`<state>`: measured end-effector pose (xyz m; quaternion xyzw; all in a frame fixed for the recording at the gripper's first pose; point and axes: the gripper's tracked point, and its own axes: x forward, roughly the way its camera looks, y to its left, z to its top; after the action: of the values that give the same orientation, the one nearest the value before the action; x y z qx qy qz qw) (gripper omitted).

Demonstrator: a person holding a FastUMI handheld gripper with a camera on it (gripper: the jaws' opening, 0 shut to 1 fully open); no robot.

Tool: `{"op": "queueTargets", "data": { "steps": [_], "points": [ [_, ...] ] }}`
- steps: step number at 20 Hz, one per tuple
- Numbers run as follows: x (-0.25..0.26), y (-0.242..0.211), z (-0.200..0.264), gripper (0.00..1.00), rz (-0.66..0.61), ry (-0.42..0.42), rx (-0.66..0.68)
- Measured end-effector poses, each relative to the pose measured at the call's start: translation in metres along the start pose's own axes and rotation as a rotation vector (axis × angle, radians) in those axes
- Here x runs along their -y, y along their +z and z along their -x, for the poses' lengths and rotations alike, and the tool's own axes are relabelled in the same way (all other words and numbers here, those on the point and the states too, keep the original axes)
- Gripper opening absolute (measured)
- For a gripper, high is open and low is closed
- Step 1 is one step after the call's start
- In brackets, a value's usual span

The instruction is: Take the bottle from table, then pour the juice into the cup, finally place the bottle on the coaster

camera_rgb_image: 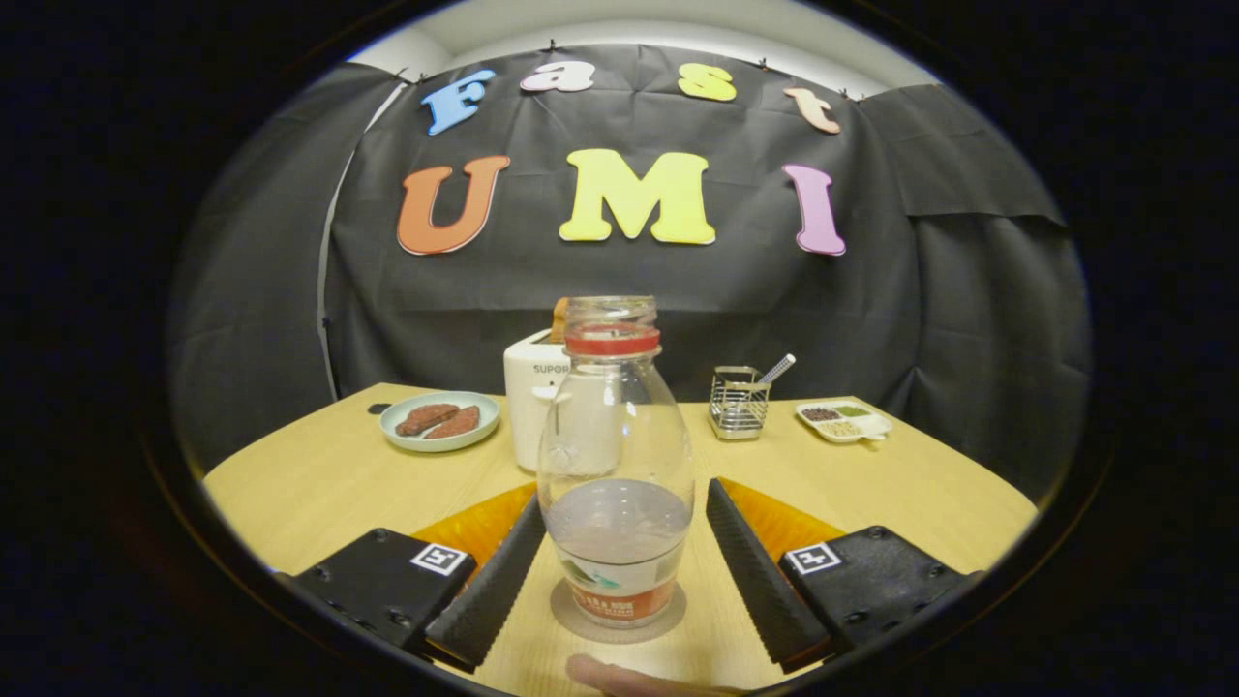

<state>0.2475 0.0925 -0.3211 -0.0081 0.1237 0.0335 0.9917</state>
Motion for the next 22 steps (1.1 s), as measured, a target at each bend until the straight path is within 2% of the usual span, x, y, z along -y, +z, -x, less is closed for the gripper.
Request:
{"op": "queueTargets", "data": {
  "steps": [7, 11, 15, 22],
  "points": [
    [-0.007, 0.018, 0.021, 1.0, 0.025, 0.024, 0.037],
    [-0.011, 0.042, 0.053, 1.0, 0.004, 0.053, 0.083],
    [-0.002, 0.073, 0.1, 1.0, 0.0, 0.035, 0.134],
    [0.018, 0.134, 0.213, 1.0, 0.001, 0.007, 0.183]
  ]
}}
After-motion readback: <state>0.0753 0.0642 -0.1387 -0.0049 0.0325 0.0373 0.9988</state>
